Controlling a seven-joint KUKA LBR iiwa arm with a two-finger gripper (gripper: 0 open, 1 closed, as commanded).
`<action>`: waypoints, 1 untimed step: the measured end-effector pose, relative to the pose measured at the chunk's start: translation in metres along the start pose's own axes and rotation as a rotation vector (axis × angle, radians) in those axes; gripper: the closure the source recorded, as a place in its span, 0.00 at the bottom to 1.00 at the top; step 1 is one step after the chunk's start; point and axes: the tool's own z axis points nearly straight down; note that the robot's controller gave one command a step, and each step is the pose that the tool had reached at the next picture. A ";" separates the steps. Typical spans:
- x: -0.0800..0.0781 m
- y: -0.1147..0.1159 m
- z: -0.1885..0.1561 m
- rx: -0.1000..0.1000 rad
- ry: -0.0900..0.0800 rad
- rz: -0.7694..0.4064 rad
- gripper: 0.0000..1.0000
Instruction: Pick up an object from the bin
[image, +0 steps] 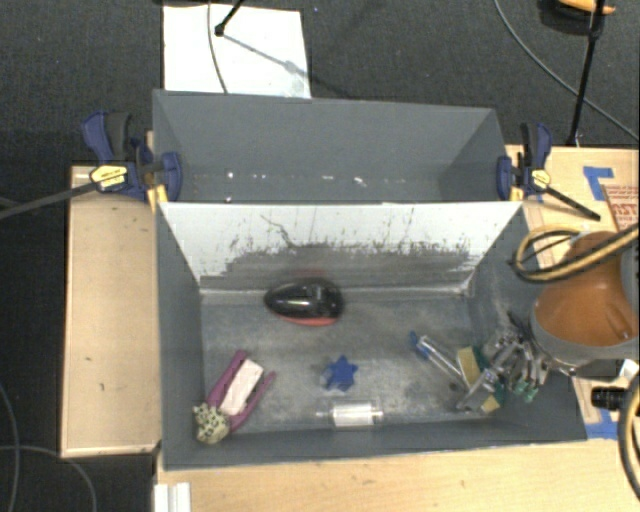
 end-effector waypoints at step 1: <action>0.000 0.001 0.000 -0.001 0.000 -0.003 0.00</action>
Offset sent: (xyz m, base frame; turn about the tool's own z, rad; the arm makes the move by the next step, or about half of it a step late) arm 0.0000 0.0000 0.0000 0.0000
